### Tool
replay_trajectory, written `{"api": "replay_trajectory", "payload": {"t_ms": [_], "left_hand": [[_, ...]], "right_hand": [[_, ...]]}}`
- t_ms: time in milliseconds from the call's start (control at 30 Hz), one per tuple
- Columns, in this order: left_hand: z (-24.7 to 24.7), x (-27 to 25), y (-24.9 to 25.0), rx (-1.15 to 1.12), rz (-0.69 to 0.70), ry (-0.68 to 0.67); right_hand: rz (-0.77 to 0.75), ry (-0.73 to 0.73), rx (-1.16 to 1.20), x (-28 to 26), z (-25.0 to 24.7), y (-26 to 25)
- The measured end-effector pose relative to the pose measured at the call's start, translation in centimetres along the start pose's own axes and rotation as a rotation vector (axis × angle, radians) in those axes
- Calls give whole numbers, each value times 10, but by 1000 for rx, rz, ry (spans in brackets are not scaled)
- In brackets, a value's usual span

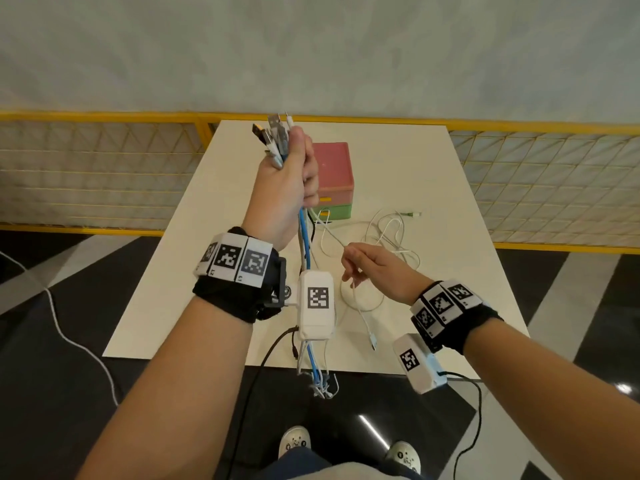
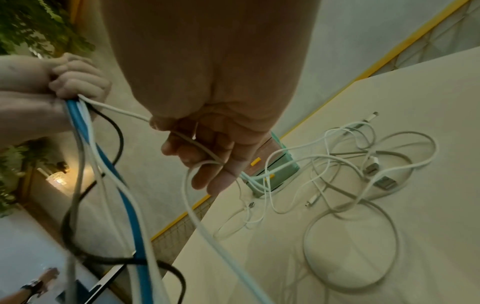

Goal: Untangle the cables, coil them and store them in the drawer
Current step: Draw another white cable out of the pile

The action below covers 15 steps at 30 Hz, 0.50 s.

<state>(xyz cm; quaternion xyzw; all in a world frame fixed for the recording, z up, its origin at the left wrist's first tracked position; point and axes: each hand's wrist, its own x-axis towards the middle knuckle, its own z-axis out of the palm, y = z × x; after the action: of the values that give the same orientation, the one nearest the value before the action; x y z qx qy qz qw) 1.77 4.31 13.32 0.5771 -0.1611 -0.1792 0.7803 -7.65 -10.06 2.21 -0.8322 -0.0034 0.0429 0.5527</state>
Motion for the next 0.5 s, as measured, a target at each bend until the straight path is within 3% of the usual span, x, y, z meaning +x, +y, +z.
{"api": "replay_trajectory", "payload": {"t_ms": [167,233,333,400,500], "left_hand": [[-1,0,11,180,-11,-61],[-4,2,15,158,-12,-31],[-6,2,28,9,16,27],[-7,1,39,-95,50,38],[-15,-1,54,-123,104,-1]], "right_hand": [[-94,179,6,4,-2,-10],[-99,136,-66,1,-6,-7],[-79,-10,-393,2,-11,11],[-34,-11,-523,5,-16,22],[79,63,-538,11,-31,22]]}}
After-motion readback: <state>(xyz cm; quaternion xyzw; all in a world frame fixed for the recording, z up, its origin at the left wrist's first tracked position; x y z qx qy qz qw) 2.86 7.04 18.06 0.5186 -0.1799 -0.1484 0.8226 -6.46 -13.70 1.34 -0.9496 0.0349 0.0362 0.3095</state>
